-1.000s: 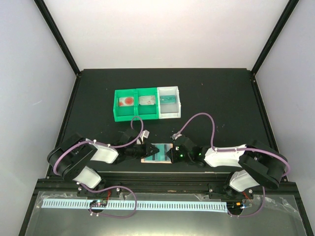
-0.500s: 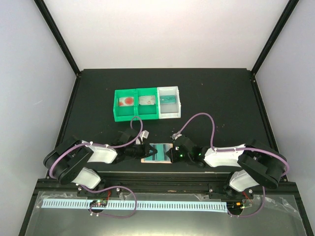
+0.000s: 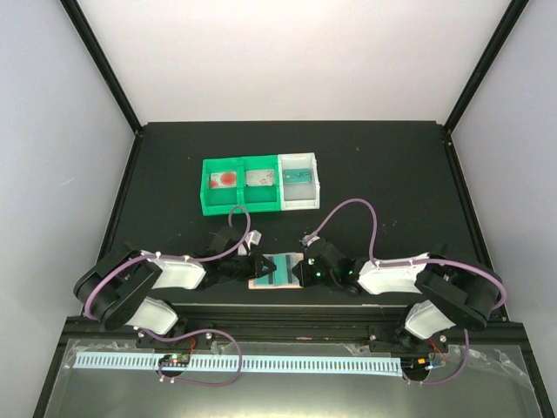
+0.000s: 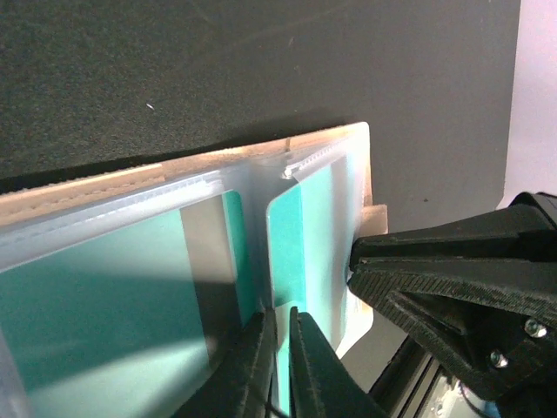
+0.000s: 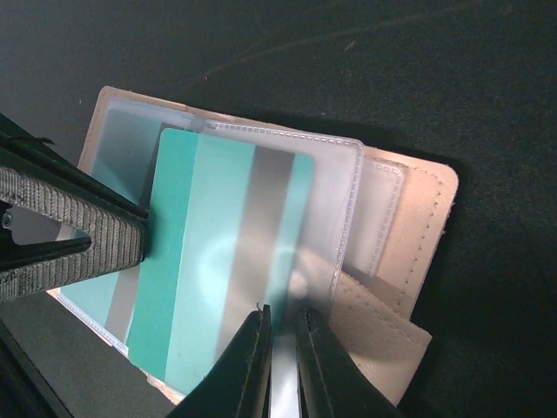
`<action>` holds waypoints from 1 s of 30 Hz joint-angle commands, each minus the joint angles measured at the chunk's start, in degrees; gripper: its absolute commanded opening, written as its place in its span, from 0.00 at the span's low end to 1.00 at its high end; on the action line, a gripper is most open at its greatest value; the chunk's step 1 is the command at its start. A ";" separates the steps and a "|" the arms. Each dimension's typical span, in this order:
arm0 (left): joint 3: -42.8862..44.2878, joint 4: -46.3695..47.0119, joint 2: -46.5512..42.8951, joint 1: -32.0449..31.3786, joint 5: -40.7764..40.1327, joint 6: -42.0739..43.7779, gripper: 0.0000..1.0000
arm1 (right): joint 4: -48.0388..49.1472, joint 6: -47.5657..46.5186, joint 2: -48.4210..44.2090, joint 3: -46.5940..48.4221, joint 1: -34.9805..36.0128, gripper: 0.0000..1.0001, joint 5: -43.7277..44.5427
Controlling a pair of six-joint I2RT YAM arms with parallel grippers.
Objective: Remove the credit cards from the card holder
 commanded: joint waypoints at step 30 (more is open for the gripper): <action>0.61 -2.02 -1.95 0.18 -4.64 -1.33 0.02 | -5.49 0.84 4.23 -1.88 -0.13 0.11 2.08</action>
